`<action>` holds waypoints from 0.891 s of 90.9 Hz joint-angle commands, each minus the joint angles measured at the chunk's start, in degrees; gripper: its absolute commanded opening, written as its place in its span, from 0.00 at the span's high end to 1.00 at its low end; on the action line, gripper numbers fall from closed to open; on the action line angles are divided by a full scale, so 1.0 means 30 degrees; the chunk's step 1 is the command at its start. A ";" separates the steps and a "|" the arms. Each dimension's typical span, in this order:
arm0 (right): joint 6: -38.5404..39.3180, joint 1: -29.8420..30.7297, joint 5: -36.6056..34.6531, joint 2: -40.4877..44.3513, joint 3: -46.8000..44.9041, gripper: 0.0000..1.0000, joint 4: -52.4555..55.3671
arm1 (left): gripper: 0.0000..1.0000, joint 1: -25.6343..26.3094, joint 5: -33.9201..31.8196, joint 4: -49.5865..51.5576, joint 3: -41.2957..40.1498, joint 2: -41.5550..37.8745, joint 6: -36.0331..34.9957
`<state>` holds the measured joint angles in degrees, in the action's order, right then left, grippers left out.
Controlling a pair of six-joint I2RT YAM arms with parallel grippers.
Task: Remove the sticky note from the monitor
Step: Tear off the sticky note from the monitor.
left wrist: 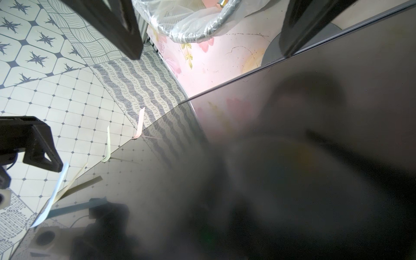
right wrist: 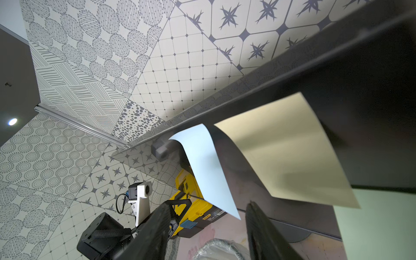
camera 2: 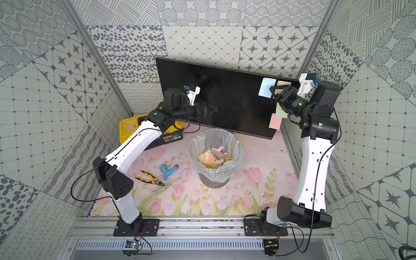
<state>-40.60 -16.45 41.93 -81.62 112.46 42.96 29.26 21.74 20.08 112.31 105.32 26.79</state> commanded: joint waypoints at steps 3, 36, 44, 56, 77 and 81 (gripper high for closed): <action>-0.0025 0.0189 -0.0113 -0.0422 -0.0255 0.46 -0.1230 | 0.00 0.0036 0.0547 -0.0012 0.0263 0.0144 -0.0009; -0.0091 0.0969 -0.0280 -0.1284 -0.0156 0.52 -0.1897 | 0.01 0.0013 0.0549 -0.0130 0.0531 0.0283 -0.0064; -0.0094 0.1140 -0.0295 -0.1437 -0.0025 0.60 -0.1941 | 0.01 0.0002 0.0520 -0.0118 0.0531 0.0276 -0.0081; -0.0041 0.1327 -0.0341 -0.1352 -0.0001 0.77 -0.1957 | 0.01 0.0011 0.0547 -0.0155 0.0524 0.0259 -0.0110; -0.0017 0.1669 -0.0557 -0.0744 -0.0687 1.00 -0.1955 | 0.01 -0.0054 0.0602 -0.0270 0.0733 0.0565 -0.0063; 0.0028 0.1727 -0.0596 -0.0567 -0.0845 1.00 -0.1929 | 0.01 -0.0082 0.0646 -0.0272 0.0826 0.0667 -0.0003</action>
<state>-41.34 -12.03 40.64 -85.41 111.35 39.27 29.21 22.33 20.60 113.56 106.54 26.94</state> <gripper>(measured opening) 0.069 0.994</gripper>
